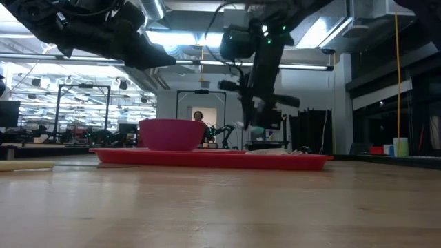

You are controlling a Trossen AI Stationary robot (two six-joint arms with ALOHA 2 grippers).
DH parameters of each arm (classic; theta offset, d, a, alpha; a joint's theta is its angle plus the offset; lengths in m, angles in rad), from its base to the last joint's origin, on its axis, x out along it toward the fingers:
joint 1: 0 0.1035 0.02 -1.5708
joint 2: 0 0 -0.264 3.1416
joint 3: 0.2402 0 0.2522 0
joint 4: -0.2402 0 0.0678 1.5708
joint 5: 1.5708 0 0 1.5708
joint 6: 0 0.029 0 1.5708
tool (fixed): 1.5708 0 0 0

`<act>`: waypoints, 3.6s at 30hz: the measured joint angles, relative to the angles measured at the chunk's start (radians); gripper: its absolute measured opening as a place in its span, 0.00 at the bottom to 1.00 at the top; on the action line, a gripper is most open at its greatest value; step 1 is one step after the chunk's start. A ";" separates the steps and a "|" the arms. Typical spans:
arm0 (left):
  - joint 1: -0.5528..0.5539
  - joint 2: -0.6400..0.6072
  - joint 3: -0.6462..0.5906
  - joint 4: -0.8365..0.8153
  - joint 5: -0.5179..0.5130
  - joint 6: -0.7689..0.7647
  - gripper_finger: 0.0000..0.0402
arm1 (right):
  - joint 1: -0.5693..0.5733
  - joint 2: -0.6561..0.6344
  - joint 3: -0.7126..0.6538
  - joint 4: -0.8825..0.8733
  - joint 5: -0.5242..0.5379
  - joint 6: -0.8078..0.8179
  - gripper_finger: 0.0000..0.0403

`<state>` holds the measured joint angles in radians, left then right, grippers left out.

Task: Set up tray
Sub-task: Put the blue spoon on the light brown napkin, then put the yellow knife on the light brown napkin

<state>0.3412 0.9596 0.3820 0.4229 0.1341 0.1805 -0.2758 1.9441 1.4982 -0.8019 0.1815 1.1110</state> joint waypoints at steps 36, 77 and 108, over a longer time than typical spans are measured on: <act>0.000 0.000 0.000 -0.010 0.002 -0.135 0.02 | -0.055 0.093 0.000 0.023 -0.086 0.171 0.15; 0.000 0.000 0.000 -0.009 0.002 -0.141 0.01 | -0.063 0.087 -0.137 0.208 -0.136 0.167 0.34; 0.000 0.000 0.000 -0.021 0.002 -0.142 0.02 | -0.087 0.055 0.179 -0.222 -0.030 -0.118 0.34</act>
<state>0.3416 0.9596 0.3820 0.4021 0.1356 0.0387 -0.3632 1.9991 1.6774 -1.0243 0.1516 0.9933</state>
